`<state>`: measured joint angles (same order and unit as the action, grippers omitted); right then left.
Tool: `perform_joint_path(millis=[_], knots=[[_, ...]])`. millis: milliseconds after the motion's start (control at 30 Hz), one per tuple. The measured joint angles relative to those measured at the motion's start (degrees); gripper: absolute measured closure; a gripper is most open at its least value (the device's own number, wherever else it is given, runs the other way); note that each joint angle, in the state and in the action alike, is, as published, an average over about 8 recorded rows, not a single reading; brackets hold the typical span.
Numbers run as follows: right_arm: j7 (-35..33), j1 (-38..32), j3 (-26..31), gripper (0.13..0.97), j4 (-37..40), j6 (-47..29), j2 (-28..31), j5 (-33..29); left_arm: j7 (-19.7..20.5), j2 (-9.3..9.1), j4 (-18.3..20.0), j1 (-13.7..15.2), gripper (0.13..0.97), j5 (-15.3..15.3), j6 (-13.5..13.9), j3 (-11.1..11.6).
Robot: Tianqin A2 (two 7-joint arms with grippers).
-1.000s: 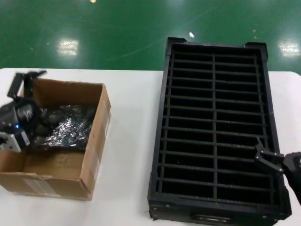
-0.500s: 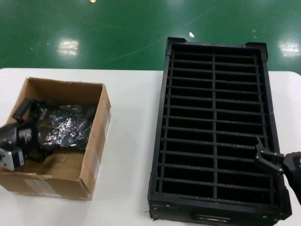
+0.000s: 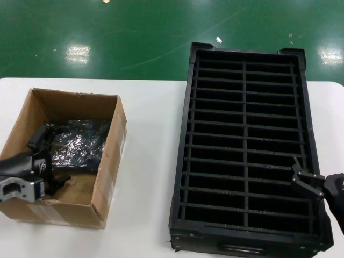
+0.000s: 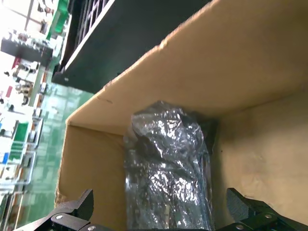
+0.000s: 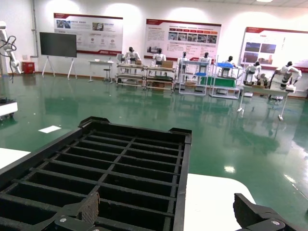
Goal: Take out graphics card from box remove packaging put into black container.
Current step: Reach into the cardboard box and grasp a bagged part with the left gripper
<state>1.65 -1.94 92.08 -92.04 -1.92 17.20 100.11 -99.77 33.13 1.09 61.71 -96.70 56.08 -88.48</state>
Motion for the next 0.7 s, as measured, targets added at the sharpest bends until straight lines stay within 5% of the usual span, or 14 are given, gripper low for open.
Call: perform_joint_path(millis=[433,700], knots=[[0.00,0.00,0.00,0.129,0.00,0.00,0.00,0.00,-6.69,-3.77,-0.35,-0.46,0.132,-7.49,-13.51,4.64],[0.00,0.00,0.00,0.129,0.00,0.00,0.00,0.00,-9.31,-5.29,-0.47,-0.43,0.132,-11.78,-17.11,7.57]])
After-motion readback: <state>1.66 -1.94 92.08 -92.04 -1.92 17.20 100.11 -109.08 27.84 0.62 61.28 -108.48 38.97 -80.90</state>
